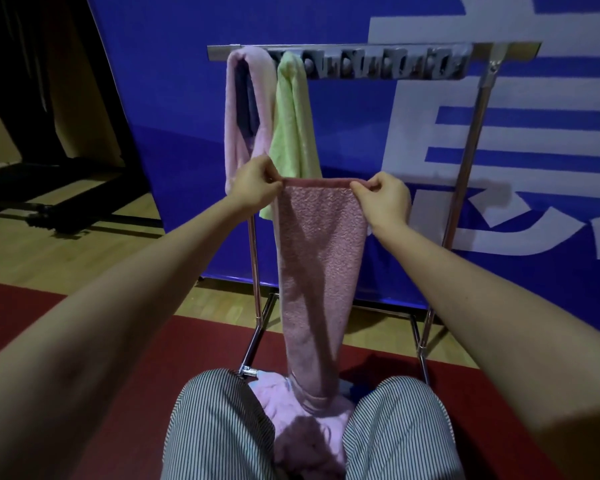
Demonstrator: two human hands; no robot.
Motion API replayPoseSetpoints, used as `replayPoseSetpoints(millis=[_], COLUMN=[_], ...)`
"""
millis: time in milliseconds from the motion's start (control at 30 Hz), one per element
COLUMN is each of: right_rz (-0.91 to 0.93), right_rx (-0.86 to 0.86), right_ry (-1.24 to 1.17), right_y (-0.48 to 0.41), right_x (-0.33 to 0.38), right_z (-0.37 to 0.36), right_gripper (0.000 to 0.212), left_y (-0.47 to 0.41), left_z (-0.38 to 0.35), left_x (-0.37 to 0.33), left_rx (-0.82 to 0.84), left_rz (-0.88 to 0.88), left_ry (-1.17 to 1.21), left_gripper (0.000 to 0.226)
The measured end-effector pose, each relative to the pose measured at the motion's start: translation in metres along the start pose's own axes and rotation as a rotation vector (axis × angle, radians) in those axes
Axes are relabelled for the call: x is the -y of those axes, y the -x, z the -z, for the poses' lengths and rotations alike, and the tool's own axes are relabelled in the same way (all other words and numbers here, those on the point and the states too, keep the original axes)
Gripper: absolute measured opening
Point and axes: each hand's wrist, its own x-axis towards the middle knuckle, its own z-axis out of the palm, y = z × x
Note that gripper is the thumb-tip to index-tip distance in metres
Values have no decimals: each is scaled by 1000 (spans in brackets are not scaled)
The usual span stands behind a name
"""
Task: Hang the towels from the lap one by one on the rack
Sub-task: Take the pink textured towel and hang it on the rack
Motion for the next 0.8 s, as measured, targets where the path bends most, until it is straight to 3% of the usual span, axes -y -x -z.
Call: replayPoseSetpoints(millis=[200,300,433,600,700,800], right_rz=[-217,-291,-345,-384,-408,-366], right_rx=[155,220,242,371,427,471], right_ry=[35,23,-111,-321,-353,-386], right_y=[30,47,55,63,63,65], right_x=[0,-5,-12,-17,-23,-29], right_z=[-34,-47,-50,-44,-40,-33], right_gripper=[37,42,36,57,66,57], left_y=[38,57,76,88,90,89], left_z=[-50,-73,-82,-81,-84,-84], left_x=[-11,-11,-4,7,7,9], left_rx=[-34,-82,-69,-24,77,67], left_rz=[226,339,305,276,194,167], left_ry=[78,267,410,613,543,437], left_gripper=[16,26,18,9,16,6])
